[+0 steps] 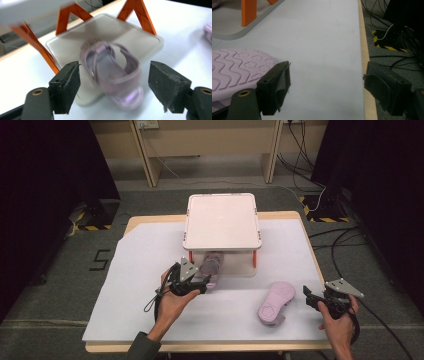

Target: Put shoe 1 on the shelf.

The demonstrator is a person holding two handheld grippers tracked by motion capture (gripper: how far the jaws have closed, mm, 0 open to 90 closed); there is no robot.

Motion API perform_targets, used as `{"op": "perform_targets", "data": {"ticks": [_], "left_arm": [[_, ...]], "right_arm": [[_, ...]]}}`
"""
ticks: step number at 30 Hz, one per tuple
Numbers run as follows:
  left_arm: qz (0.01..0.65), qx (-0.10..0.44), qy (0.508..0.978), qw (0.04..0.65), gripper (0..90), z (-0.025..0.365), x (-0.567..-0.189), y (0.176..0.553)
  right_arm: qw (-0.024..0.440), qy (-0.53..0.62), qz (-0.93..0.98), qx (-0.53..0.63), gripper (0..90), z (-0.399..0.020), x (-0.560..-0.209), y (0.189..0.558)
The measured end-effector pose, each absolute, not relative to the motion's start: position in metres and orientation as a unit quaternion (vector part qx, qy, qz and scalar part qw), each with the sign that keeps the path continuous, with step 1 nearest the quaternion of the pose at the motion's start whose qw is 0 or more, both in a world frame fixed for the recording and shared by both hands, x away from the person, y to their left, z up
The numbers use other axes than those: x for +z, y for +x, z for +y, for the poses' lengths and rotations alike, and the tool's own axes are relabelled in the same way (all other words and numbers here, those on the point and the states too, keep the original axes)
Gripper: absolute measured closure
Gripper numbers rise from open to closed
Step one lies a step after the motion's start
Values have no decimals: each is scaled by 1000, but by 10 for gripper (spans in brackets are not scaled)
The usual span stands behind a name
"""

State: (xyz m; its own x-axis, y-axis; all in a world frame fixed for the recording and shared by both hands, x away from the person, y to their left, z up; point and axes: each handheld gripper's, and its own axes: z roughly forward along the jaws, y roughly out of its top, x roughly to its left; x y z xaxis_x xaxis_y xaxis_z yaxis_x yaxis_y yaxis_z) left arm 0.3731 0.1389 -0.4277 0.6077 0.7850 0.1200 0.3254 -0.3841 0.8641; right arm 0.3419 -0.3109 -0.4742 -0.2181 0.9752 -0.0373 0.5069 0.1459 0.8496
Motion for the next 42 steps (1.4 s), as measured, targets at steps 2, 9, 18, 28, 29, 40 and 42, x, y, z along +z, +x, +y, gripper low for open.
{"op": "perform_targets", "data": {"ticks": [2, 9, 18, 28, 29, 40, 42], "left_arm": [[355, 268, 788, 427, 251, 142, -431, 370], [354, 248, 812, 393, 258, 148, -472, 369], [308, 244, 842, 368, 466, 134, -491, 378], [298, 269, 844, 356, 567, 106, -489, 377], [304, 267, 842, 355, 577, 102, -489, 379], [341, 276, 827, 352, 584, 100, -489, 400], [350, 276, 822, 356, 586, 101, -488, 406]], "right_arm": [[316, 539, 687, 371, 215, -311, -474, 342], [315, 539, 687, 372, 215, -310, -474, 341], [316, 538, 687, 373, 215, -310, -474, 342], [316, 538, 688, 372, 215, -310, -474, 342], [316, 538, 687, 372, 215, -310, -474, 342], [316, 536, 688, 374, 215, -311, -474, 342], [315, 537, 688, 373, 215, -310, -474, 341]]}}
